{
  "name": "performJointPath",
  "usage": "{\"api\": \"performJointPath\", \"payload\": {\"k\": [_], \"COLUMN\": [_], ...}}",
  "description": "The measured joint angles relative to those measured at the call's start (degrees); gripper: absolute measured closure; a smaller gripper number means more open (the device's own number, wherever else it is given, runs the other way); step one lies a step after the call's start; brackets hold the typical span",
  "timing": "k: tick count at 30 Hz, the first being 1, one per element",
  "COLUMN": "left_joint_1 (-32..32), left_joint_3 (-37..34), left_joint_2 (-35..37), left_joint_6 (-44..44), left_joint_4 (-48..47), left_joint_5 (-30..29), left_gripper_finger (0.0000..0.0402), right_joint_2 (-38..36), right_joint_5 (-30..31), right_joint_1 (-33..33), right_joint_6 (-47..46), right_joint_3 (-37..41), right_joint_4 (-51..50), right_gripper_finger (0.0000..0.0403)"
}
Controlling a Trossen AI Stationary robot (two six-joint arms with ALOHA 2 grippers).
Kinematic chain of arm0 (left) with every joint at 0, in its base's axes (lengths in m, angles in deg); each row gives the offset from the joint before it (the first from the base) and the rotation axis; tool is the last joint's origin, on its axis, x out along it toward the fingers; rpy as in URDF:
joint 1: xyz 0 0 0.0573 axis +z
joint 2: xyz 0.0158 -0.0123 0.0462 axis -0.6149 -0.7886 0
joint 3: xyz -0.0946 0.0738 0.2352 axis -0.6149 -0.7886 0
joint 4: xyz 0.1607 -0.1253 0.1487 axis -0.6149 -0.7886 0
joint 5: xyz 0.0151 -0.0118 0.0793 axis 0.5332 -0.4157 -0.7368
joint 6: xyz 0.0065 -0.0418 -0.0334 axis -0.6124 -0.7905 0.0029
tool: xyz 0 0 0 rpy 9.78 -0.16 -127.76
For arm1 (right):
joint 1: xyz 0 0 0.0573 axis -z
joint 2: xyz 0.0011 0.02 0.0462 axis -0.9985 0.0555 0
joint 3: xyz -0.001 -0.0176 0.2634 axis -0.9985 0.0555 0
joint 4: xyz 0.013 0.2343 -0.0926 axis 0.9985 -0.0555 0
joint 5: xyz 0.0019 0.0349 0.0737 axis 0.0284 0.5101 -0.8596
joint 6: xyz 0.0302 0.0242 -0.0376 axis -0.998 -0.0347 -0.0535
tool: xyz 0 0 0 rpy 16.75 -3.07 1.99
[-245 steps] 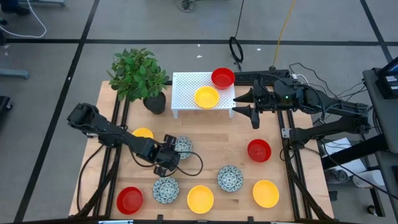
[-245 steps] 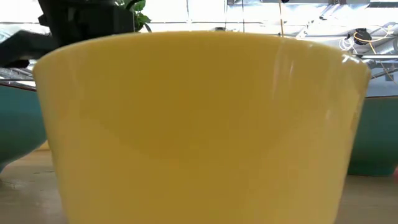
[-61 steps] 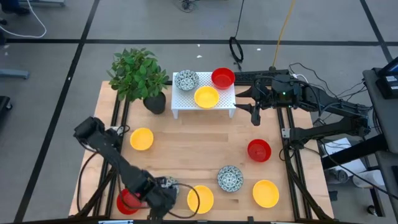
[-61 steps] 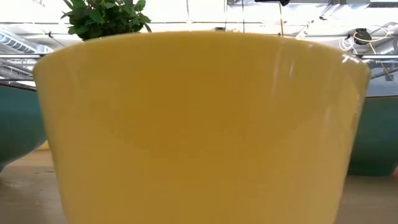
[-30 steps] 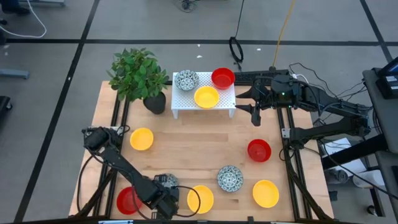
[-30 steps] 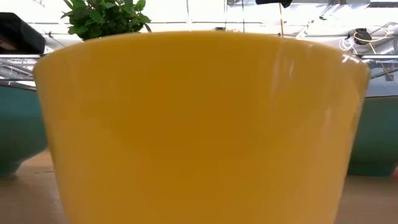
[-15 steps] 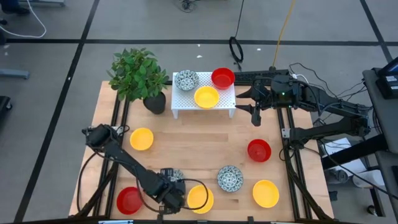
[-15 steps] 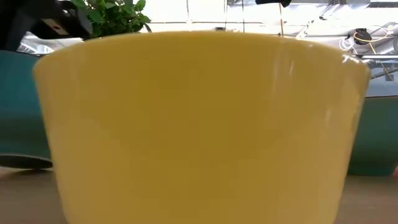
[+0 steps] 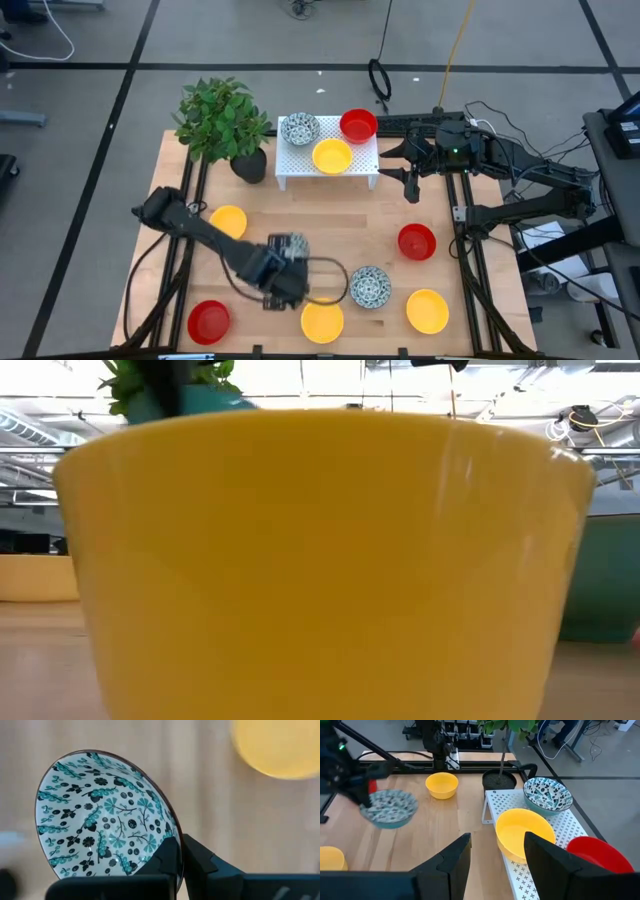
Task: Pick & Place Mini bowls
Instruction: Stack the white patterned bowl on top of the white patterned bowl on the shelf
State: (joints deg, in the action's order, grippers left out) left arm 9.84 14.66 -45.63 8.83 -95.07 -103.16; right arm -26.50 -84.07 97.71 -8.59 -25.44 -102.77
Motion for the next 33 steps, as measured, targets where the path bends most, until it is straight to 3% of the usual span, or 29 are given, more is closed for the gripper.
{"api": "performJointPath", "payload": {"k": [6, 15, 19, 26, 33], "left_joint_1": [6.59, 19.54, 25.68, 36.13, 44.65], "left_joint_3": [5.9, 9.57, 9.57, 9.57, 9.49], "left_joint_2": [3.28, 5.21, 5.11, 5.13, 3.16], "left_joint_6": [6.74, 21.54, 31.9, 42.17, 47.93], "left_joint_4": [-7.93, -4.45, 0.8, 8.21, 8.93], "left_joint_5": [-8.21, -19.58, -19.62, -19.31, -12.72], "left_gripper_finger": [0.0391, 0.0392, 0.0394, 0.0392, 0.0393], "right_joint_2": [0.0, 0.0, 0.0, 0.0, 0.0], "right_joint_5": [0.0, 0.0, 0.0, 0.02, 0.54], "right_joint_1": [0.0, 0.0, 0.0, 0.0, 0.0], "right_joint_6": [-0.03, -0.05, -0.06, -0.06, -0.06], "right_joint_3": [0.0, 0.0, 0.0, 0.0, 0.0], "right_joint_4": [0.01, 0.03, 0.03, 0.03, 0.05], "right_gripper_finger": [0.0232, 0.0232, 0.0232, 0.0232, 0.0232]}}
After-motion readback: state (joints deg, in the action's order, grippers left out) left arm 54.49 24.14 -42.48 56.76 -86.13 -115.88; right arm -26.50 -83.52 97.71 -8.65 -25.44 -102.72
